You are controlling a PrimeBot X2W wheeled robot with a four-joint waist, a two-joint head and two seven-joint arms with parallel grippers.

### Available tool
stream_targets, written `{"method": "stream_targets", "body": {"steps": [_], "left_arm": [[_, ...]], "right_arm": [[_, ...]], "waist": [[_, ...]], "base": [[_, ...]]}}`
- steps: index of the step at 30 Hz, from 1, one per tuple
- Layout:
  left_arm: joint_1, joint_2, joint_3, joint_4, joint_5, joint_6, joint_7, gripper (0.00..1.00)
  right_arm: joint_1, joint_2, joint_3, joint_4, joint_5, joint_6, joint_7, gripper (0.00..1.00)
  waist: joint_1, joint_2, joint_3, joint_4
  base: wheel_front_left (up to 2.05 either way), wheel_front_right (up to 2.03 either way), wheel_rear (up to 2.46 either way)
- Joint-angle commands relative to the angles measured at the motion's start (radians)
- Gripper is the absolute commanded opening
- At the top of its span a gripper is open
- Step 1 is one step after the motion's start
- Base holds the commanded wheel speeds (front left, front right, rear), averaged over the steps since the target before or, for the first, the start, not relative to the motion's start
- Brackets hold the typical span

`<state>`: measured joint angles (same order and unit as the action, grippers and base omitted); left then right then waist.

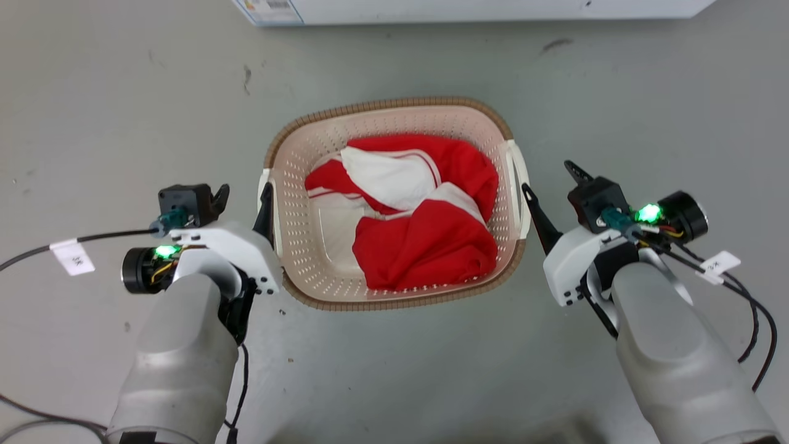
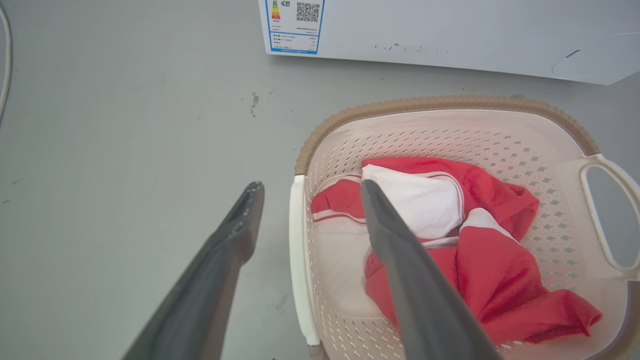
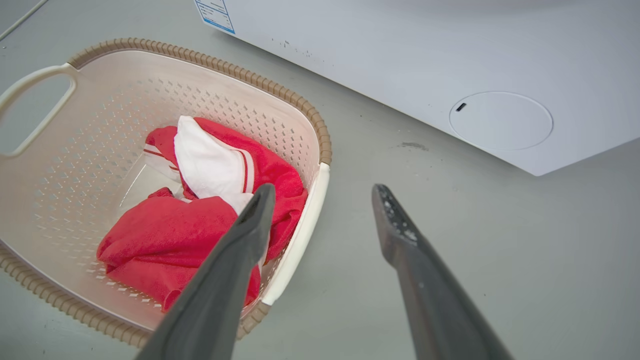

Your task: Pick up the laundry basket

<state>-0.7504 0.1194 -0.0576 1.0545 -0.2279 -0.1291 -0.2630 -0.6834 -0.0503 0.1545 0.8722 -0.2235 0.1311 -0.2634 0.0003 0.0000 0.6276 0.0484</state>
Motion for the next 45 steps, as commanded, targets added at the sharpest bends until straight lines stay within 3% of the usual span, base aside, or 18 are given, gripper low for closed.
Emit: {"method": "stream_targets", "body": {"steps": [1,13,39,40,41,42,45], "left_arm": [[-0.028,0.000,-0.023,0.026,-0.022,-0.001,-0.003,1.00],[-0.144,0.030,-0.142,0.139,-0.154,-0.002,0.002,1.00],[-0.241,0.030,-0.350,0.184,-0.313,-0.002,0.034,1.00],[-0.240,0.027,-0.356,0.185,-0.319,-0.002,0.043,0.86],[-0.244,0.032,-0.367,0.185,-0.317,-0.002,0.042,0.21],[-0.249,0.037,-0.375,0.186,-0.317,-0.002,0.038,0.00],[-0.248,0.032,-0.388,0.187,-0.332,-0.002,0.047,0.00]], "right_arm": [[-0.035,-0.003,0.002,0.019,-0.001,-0.001,-0.002,1.00],[-0.160,-0.008,0.015,0.128,-0.047,-0.001,-0.002,1.00],[-0.299,-0.006,-0.038,0.283,-0.143,-0.001,-0.002,1.00],[-0.300,-0.006,-0.041,0.288,-0.146,-0.001,-0.002,1.00],[-0.303,-0.006,-0.044,0.290,-0.148,-0.001,-0.002,0.39],[-0.306,-0.005,-0.047,0.285,-0.149,-0.001,-0.002,0.00],[-0.307,-0.005,-0.050,0.291,-0.154,-0.001,-0.002,0.00]], "waist": [[-0.0003,0.0000,0.037,0.003],[-0.0003,0.0000,0.150,0.006],[-0.0003,0.0000,0.279,0.026],[-0.0003,0.0000,0.281,0.026],[-0.0003,0.0000,0.283,0.026],[-0.0003,0.0000,0.286,0.027],[-0.0003,0.0000,0.288,0.026]], "base": [[0.00,0.00,0.00],[0.00,0.00,0.00],[0.00,0.00,0.00],[0.00,0.00,0.00],[0.00,0.00,0.00],[0.00,0.00,0.00],[0.00,0.00,0.00]]}}
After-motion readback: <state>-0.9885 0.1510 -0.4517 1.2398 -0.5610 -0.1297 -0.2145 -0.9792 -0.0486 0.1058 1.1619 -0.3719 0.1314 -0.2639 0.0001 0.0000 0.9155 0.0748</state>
